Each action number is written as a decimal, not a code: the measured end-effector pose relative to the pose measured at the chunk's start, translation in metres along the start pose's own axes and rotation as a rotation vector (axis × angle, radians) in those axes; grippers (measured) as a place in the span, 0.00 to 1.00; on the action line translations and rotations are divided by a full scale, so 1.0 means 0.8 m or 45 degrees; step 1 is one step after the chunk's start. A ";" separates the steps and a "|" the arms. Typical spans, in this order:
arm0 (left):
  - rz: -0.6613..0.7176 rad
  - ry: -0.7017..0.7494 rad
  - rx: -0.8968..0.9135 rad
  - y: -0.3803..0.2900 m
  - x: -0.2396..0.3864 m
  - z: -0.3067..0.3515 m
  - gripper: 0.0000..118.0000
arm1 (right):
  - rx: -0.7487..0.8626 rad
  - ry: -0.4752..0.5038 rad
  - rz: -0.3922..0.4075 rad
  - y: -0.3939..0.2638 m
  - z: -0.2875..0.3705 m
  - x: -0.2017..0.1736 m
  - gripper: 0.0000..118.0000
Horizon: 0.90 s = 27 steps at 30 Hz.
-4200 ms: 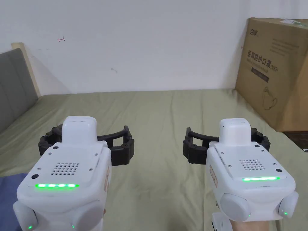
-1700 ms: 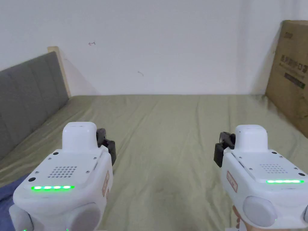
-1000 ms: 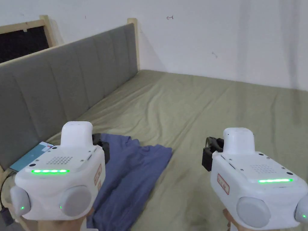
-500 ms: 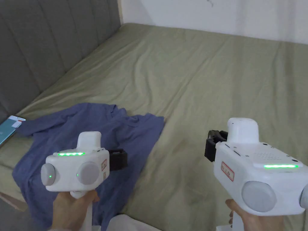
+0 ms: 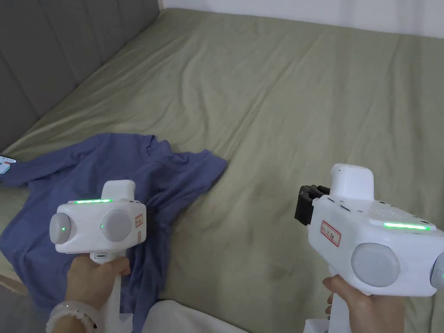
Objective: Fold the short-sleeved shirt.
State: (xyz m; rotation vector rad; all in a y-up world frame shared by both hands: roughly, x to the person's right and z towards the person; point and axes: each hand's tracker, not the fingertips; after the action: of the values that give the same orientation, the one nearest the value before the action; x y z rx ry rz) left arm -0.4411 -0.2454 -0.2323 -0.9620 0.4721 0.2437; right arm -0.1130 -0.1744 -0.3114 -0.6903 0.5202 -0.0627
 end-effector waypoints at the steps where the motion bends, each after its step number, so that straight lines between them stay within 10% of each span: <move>1: 0.034 0.026 -0.015 0.002 -0.005 0.001 0.05 | 0.001 0.000 0.003 0.000 0.002 0.000 0.00; 10: 0.254 -0.248 0.006 0.029 -0.037 0.046 0.05 | 0.037 -0.024 -0.017 0.003 0.027 0.020 0.00; 22: -0.158 -0.541 0.339 0.137 0.148 0.186 0.05 | 0.195 -0.145 -0.216 0.012 0.114 0.105 0.00; 27: -0.377 -0.924 0.383 0.130 0.299 0.253 0.05 | 0.295 -0.411 -0.160 0.011 0.178 0.162 0.00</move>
State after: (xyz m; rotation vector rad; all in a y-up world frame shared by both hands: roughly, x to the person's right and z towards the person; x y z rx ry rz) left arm -0.2186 -0.0207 -0.3274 -0.5800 -0.2944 0.2275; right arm 0.0667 -0.1126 -0.2812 -0.4930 0.1558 -0.1250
